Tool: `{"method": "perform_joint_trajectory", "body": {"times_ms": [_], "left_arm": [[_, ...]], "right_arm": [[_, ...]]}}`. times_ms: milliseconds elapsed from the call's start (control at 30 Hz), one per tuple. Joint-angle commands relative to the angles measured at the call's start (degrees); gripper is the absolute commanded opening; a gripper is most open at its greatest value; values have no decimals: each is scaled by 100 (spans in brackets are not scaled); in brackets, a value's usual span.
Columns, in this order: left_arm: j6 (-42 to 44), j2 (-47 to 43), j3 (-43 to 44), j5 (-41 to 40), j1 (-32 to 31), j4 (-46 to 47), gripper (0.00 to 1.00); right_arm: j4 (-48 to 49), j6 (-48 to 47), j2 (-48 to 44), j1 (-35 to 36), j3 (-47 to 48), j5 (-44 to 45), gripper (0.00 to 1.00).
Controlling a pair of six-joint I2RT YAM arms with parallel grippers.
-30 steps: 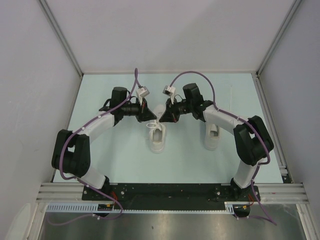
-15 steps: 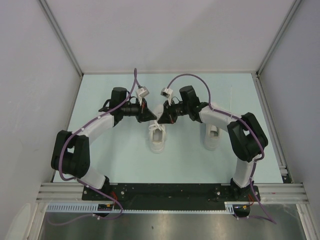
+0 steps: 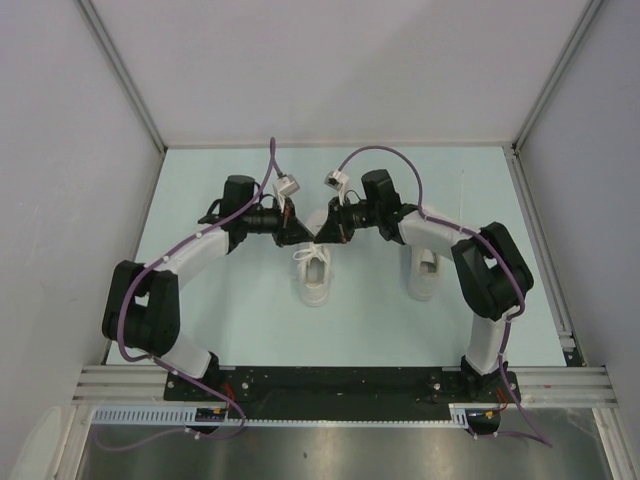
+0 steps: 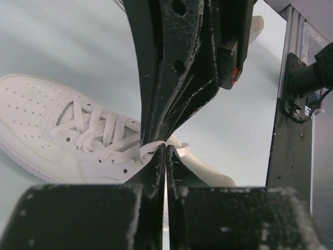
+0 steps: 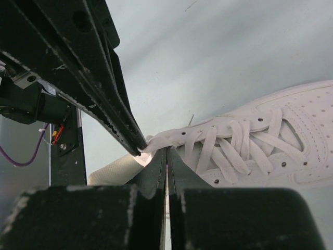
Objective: Tie the shoes
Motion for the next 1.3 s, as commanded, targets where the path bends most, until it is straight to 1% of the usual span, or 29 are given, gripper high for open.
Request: {"method": "perform_joint_trajectory", "body": {"times_ms": [0,67,133,167,233,267,333,367,500,567,633,667,767,800,867,933,1000,1267], "left_arm": [[308,-168,86,185,-102,-165,0],[379,-150,112,167,-102,-323,1],[440,-98,164,141,-102,-455,4],[493,-97,217,158,-102,-595,9],[598,-115,261,123,-94,-692,16],[616,-141,261,114,-76,-675,23],[608,-237,209,105,-6,-640,25],[599,-281,200,105,29,-614,30],[494,-475,51,88,257,-351,38],[249,-572,-54,18,363,-167,41],[168,-589,-64,-105,486,-78,41],[177,-581,-55,-297,504,-104,41],[203,-414,85,-536,522,-376,40],[142,-327,94,-623,557,-394,39],[98,-230,138,-782,557,-525,33],[80,-106,173,-739,539,-561,26],[115,-19,252,-721,487,-684,23],[256,87,367,-344,206,-737,18]], "right_arm": [[253,82,110,9,146,-160,0],[227,65,119,18,138,-142,0],[183,21,119,27,146,-142,0],[174,3,128,27,146,-142,0],[113,-67,128,18,146,-125,0],[86,-76,137,18,146,-125,0],[7,-155,119,27,146,-116,0],[-11,-181,119,9,146,-107,0],[-116,-304,93,9,138,-107,0],[-134,-339,84,18,146,-107,0],[-151,-331,84,9,146,-116,0],[-151,-348,84,9,138,-124,0],[-160,-384,67,18,138,-116,0],[-160,-384,67,27,146,-116,0],[-178,-392,58,18,146,-133,0],[-195,-410,40,18,138,-142,0],[-169,-384,5,18,138,-160,0],[-20,-313,-74,36,146,-248,0]]}}
